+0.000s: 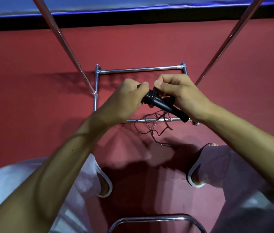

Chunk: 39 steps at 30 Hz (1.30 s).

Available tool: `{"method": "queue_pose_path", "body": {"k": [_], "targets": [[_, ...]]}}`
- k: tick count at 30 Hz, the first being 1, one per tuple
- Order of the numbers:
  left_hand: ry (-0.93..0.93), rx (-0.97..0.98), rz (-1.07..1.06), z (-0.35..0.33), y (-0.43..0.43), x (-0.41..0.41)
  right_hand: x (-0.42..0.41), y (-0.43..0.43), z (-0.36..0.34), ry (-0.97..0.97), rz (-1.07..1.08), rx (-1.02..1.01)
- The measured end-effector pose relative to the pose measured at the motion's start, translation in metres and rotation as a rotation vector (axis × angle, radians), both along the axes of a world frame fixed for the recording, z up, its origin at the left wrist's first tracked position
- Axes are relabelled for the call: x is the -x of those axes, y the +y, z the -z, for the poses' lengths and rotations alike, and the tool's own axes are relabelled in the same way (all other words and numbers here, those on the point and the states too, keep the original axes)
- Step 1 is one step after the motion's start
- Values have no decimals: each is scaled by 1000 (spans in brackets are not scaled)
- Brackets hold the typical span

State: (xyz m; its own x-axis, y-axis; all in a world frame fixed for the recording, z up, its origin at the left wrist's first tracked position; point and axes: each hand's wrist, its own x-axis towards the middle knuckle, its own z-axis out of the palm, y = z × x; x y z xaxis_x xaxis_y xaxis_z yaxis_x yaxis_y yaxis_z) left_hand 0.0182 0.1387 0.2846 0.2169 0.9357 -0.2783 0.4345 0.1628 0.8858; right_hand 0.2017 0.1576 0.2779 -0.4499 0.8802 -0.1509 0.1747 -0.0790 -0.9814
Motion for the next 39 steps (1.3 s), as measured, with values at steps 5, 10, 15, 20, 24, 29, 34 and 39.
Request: {"method": "queue_pose_path", "body": {"k": [5, 10, 15, 20, 24, 29, 34, 39], "targets": [[-176, 84, 40, -11, -7, -1, -5, 12, -17, -171, -122, -135], [-239, 86, 69, -18, -11, -7, 0, 12, -17, -333, -29, -316], [-272, 48, 8, -14, -12, -11, 2, 17, -4, -350, 68, -386], [-394, 126, -122, -12, -11, -12, 5, 23, 8, -255, 25, 10], [-565, 275, -227, -6, -10, -8, 3, 19, 19, 37, -120, 656], [-758, 514, -349, -5, -4, 4, 0, 17, 16, 302, -206, 861], [-988, 744, -531, -3, 5, 13, -1, 8, 23, 75, 124, 63], [-1187, 863, -693, -6, 13, 23, -10, 5, 37, -541, 144, -932]]}}
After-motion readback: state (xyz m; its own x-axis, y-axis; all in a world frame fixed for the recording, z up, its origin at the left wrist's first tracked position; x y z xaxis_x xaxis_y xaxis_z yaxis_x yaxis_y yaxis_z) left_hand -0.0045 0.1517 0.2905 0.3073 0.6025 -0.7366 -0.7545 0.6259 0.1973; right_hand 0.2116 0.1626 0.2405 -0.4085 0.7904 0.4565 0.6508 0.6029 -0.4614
